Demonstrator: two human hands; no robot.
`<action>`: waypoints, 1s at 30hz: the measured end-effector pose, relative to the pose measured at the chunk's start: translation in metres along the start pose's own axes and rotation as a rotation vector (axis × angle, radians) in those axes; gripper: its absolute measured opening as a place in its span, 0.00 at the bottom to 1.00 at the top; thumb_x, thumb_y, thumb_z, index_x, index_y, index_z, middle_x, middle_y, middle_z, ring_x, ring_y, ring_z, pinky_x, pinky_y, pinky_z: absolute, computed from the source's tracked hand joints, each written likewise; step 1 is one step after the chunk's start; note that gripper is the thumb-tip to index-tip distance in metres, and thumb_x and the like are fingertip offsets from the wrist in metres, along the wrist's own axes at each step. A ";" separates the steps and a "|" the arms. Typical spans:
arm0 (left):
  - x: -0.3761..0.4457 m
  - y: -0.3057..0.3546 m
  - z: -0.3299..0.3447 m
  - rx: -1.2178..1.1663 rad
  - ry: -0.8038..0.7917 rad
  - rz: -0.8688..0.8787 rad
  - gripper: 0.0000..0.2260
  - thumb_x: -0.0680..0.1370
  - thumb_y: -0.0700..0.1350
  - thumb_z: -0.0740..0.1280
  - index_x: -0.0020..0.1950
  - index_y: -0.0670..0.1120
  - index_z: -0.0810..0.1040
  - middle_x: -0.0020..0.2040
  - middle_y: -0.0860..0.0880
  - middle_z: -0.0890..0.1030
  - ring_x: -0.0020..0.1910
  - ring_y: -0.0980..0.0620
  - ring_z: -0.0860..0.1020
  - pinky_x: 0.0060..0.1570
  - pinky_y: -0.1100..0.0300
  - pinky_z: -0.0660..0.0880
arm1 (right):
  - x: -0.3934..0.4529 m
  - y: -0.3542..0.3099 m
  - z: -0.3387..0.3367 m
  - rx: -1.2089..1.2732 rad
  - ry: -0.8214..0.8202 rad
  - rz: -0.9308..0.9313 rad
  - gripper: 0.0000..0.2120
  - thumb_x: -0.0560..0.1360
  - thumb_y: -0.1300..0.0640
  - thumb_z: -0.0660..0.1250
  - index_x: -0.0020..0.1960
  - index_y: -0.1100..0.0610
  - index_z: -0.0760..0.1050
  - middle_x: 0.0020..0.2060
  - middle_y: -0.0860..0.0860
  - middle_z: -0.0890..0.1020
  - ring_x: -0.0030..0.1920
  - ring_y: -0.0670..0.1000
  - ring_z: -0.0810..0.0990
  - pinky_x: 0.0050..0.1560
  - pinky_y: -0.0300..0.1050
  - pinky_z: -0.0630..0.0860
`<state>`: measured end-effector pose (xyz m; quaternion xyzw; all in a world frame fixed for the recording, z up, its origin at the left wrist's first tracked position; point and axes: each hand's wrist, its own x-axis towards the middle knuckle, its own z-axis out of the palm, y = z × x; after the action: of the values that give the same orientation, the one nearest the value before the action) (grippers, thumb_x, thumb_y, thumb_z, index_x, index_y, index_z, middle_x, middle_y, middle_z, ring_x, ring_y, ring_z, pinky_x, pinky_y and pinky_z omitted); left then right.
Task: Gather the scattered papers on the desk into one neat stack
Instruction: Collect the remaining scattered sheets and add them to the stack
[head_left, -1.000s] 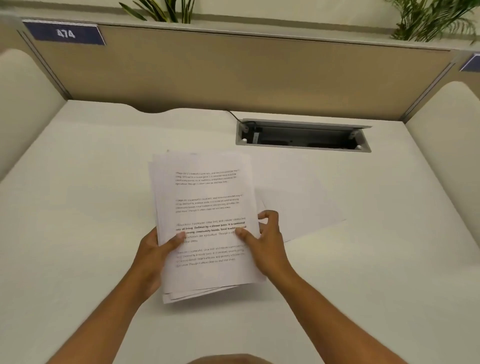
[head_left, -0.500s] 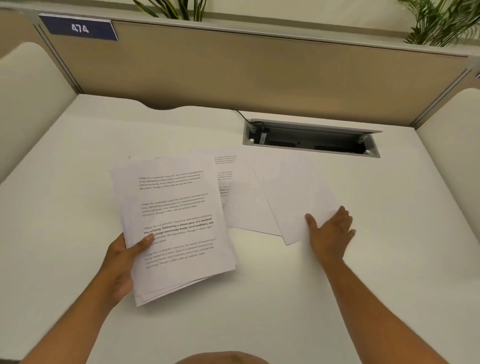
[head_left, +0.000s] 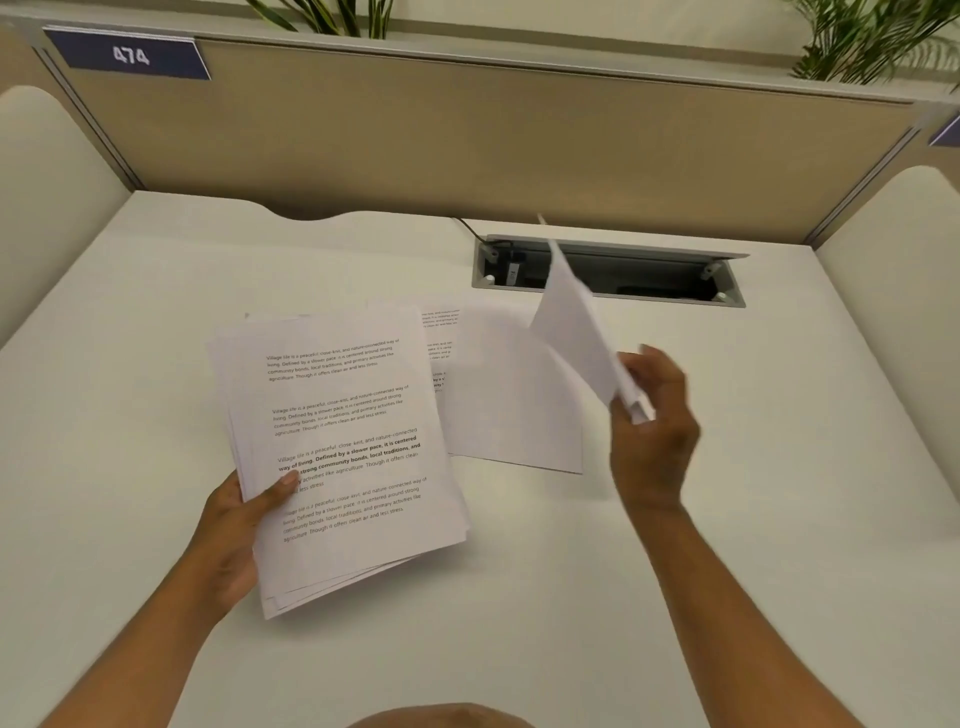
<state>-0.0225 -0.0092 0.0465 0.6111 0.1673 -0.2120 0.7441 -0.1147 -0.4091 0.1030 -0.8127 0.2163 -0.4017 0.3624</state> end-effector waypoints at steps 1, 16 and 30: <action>0.000 0.000 -0.001 -0.010 0.001 0.001 0.21 0.81 0.39 0.71 0.74 0.47 0.80 0.65 0.44 0.89 0.64 0.37 0.86 0.51 0.45 0.88 | -0.007 -0.003 0.002 -0.045 -0.099 -0.107 0.30 0.73 0.76 0.70 0.70 0.55 0.76 0.67 0.55 0.82 0.67 0.49 0.80 0.70 0.39 0.75; -0.008 0.002 -0.011 -0.069 0.015 0.023 0.20 0.83 0.37 0.69 0.76 0.46 0.80 0.66 0.44 0.88 0.65 0.39 0.85 0.50 0.49 0.88 | -0.085 0.008 0.033 -0.288 -0.835 0.115 0.38 0.76 0.32 0.67 0.79 0.53 0.69 0.68 0.51 0.79 0.70 0.52 0.75 0.74 0.50 0.70; -0.008 0.002 0.000 -0.017 -0.025 0.016 0.20 0.82 0.38 0.71 0.74 0.48 0.81 0.65 0.45 0.89 0.64 0.39 0.86 0.55 0.44 0.87 | -0.013 0.049 0.005 -0.258 -0.469 0.677 0.20 0.75 0.60 0.77 0.66 0.61 0.80 0.62 0.59 0.85 0.61 0.62 0.83 0.60 0.52 0.79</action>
<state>-0.0286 -0.0079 0.0526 0.6034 0.1547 -0.2124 0.7529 -0.1216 -0.4302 0.0573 -0.8039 0.4311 -0.0340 0.4084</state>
